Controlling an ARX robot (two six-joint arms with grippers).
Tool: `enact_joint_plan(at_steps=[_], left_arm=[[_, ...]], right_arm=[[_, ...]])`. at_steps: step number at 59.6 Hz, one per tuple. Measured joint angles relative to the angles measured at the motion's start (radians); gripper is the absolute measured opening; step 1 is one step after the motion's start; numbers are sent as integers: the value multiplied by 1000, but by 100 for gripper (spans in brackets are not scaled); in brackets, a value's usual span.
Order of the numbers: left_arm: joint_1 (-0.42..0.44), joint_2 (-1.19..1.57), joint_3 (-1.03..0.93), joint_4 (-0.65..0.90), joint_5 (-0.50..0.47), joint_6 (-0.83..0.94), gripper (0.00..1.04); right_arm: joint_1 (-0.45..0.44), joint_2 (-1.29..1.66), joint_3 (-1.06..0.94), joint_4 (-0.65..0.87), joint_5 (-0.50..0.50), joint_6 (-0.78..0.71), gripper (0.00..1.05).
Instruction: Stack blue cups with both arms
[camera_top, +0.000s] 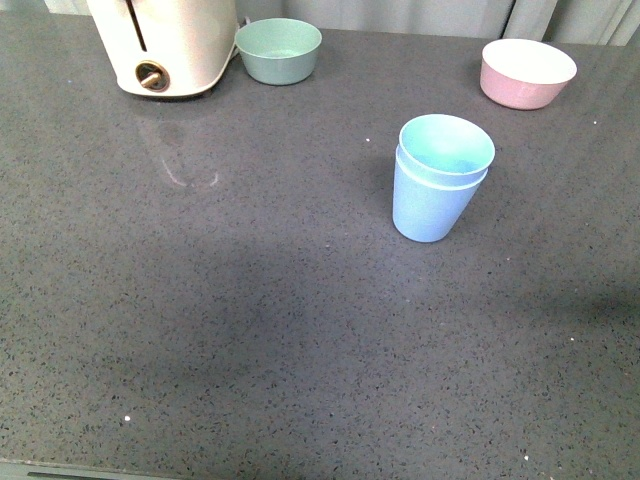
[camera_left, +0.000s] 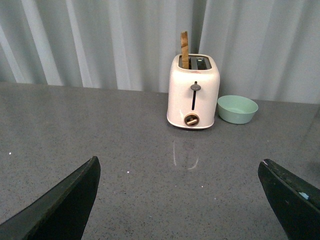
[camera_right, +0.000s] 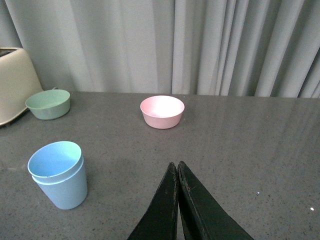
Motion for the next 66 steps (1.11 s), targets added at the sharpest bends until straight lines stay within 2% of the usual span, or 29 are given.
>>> enact_joint_plan(at_steps=[35, 40, 66], left_arm=[[0, 0, 0, 0, 0, 0, 96], [0, 0, 0, 0, 0, 0, 96], [0, 0, 0, 0, 0, 0, 96]], right_arm=[[0, -186, 0, -187, 0, 0, 2], [0, -322, 1, -348, 0, 0, 2], [0, -354, 1, -358, 0, 0, 2]])
